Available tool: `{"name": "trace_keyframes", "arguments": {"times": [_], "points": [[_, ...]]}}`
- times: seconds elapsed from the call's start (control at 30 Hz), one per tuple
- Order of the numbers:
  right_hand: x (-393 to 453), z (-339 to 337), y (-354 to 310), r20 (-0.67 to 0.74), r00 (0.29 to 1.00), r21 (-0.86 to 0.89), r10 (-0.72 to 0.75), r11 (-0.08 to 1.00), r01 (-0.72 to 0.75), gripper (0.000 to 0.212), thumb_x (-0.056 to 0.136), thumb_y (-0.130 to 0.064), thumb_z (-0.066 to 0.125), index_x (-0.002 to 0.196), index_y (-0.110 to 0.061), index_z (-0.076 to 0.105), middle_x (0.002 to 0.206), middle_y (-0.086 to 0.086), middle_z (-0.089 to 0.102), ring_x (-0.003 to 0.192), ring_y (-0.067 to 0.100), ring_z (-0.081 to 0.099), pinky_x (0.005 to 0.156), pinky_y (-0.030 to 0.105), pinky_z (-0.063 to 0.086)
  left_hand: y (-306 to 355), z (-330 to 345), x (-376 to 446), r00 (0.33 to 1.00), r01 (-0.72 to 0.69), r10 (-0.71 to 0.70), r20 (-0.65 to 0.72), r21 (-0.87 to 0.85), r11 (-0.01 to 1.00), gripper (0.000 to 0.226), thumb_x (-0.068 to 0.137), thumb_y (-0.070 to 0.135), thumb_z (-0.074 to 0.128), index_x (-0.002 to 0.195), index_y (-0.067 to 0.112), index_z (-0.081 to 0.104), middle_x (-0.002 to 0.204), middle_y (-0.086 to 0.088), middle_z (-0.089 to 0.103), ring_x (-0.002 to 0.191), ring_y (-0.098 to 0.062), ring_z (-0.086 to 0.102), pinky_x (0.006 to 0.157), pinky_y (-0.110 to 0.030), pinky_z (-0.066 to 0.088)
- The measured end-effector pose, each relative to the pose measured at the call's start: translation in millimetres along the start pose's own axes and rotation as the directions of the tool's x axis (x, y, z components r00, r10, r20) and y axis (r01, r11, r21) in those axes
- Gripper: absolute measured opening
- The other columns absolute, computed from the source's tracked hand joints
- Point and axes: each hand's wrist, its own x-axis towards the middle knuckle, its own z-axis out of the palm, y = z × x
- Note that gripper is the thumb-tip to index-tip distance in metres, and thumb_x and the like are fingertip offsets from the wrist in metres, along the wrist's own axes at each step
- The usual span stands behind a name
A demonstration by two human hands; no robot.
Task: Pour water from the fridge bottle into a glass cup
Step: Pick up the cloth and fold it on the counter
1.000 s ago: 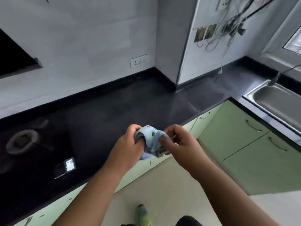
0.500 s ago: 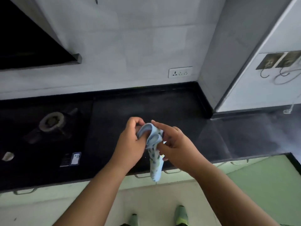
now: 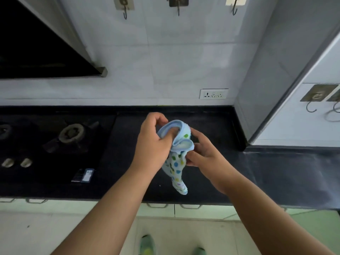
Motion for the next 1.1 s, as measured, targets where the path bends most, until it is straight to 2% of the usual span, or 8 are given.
{"name": "trace_keyframes", "arguments": {"times": [0.13,0.37,0.53,0.67,0.77,0.87,0.97,1.1], "points": [[0,0,-12,0.002,0.999,-0.093,-0.054,0.994,0.054,0.080,0.093,-0.007,0.072,0.152,-0.048,0.038,0.093,0.012,0.074,0.095,0.023,0.076,0.097,0.047,0.060,6,-8,5,0.987,-0.155,0.161,-0.009,0.213,0.965,0.020,0.090,0.026,0.077,0.089,0.030,0.057,0.091,0.010,0.061,0.078,-0.007,0.060,0.064,-0.020,0.053],[2,7,-24,-0.096,0.950,-0.414,-0.296,0.880,0.232,0.077,0.087,-0.017,0.080,0.143,-0.060,0.048,0.080,-0.003,0.060,0.073,0.006,0.057,0.079,0.026,0.057,8,-10,9,0.964,-0.256,0.239,0.117,0.168,0.952,0.014,0.096,0.018,0.073,0.107,0.022,0.081,0.109,0.017,0.071,0.105,0.004,0.064,0.086,-0.007,0.048],[2,10,-41,-0.201,0.960,-0.339,-0.194,0.933,0.117,0.019,0.095,-0.017,0.070,0.103,-0.031,0.059,0.075,0.000,0.077,0.066,0.014,0.076,0.070,0.030,0.059,2,-17,9,0.964,-0.235,0.204,0.169,0.191,0.953,0.020,0.104,0.026,0.060,0.120,0.022,0.072,0.123,0.017,0.063,0.115,0.006,0.057,0.091,-0.003,0.042],[9,4,-46,-0.268,0.957,-0.342,-0.110,0.940,0.012,0.010,0.101,-0.022,0.060,0.096,-0.019,0.052,0.073,0.001,0.078,0.063,0.019,0.077,0.062,0.032,0.049,-3,-31,15,0.994,-0.102,0.098,0.047,0.110,0.989,0.021,0.108,0.031,0.047,0.102,0.019,0.063,0.104,0.005,0.064,0.097,-0.009,0.063,0.086,-0.029,0.053],[13,-1,-48,-0.308,0.951,0.009,0.030,1.000,-0.028,0.015,0.107,-0.025,0.052,0.102,-0.011,0.055,0.084,0.013,0.080,0.070,0.027,0.078,0.056,0.032,0.047,-4,-47,20,0.995,0.078,-0.079,-0.055,-0.022,0.997,0.032,0.098,0.039,0.042,0.091,0.010,0.052,0.091,-0.009,0.060,0.084,-0.021,0.060,0.083,-0.052,0.053],[15,-4,-48,-0.253,0.959,0.292,0.125,0.955,-0.047,0.021,0.110,-0.029,0.048,0.110,-0.012,0.060,0.097,0.015,0.080,0.085,0.028,0.080,0.059,0.027,0.049,-5,-61,25,0.980,0.195,-0.194,0.045,-0.018,0.981,0.032,0.087,0.042,0.048,0.104,0.015,0.052,0.102,-0.009,0.065,0.096,-0.025,0.066,0.090,-0.052,0.058],[23,-9,-41,-0.345,0.933,0.144,0.101,0.988,-0.053,0.016,0.108,-0.027,0.051,0.111,-0.012,0.056,0.099,0.007,0.081,0.088,0.023,0.080,0.065,0.031,0.049,-7,-69,33,0.982,0.172,-0.182,0.056,0.140,0.975,0.033,0.089,0.017,0.067,0.113,0.020,0.044,0.097,-0.001,0.062,0.082,-0.013,0.064,0.066,-0.029,0.051],[30,-24,-34,-0.414,0.909,-0.050,0.054,0.995,-0.082,0.017,0.101,-0.021,0.060,0.116,-0.023,0.052,0.101,-0.012,0.080,0.088,0.008,0.079,0.070,0.033,0.052,-12,-81,41,0.984,0.117,-0.099,-0.148,0.121,0.986,0.029,0.094,0.014,0.063,0.115,0.017,0.045,0.096,0.000,0.061,0.078,-0.010,0.061,0.063,-0.030,0.051]]}}
